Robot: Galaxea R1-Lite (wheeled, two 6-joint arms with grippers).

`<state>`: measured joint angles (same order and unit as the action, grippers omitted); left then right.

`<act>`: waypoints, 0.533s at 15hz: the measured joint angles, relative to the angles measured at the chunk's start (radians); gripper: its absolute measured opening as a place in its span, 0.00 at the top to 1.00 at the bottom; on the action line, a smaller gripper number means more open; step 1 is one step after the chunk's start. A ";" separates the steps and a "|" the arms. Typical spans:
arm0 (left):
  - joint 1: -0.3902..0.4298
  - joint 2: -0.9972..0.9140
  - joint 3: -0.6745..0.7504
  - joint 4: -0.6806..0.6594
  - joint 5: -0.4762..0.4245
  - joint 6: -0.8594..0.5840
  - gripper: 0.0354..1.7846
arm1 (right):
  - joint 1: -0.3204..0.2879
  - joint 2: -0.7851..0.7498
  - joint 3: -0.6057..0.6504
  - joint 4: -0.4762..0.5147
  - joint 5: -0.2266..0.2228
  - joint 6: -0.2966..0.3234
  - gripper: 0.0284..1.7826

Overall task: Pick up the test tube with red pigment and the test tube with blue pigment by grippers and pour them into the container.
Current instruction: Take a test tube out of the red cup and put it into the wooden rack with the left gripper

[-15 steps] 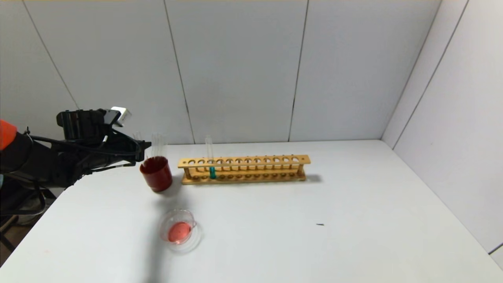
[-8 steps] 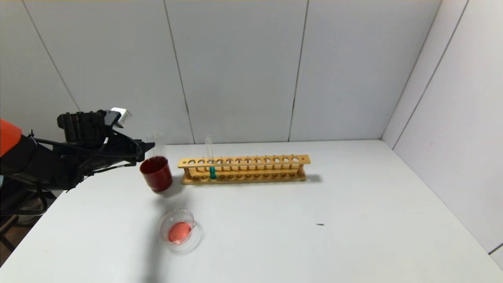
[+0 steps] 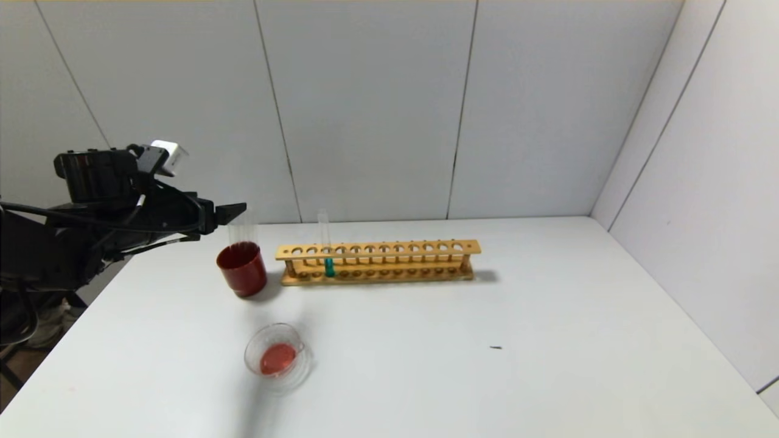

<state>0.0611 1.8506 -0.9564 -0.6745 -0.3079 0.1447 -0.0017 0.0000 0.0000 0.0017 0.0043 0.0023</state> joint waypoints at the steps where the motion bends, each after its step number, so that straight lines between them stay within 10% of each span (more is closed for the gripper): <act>1: -0.030 -0.048 0.021 0.022 -0.001 0.001 0.02 | 0.000 0.000 0.000 0.000 0.000 0.000 0.02; 8: -0.263 -0.185 0.133 0.093 0.001 -0.003 0.02 | 0.000 0.000 0.000 0.000 0.000 0.000 0.02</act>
<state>-0.2015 1.6660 -0.8230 -0.5811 -0.3068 0.1413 -0.0017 0.0000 0.0000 0.0013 0.0038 0.0019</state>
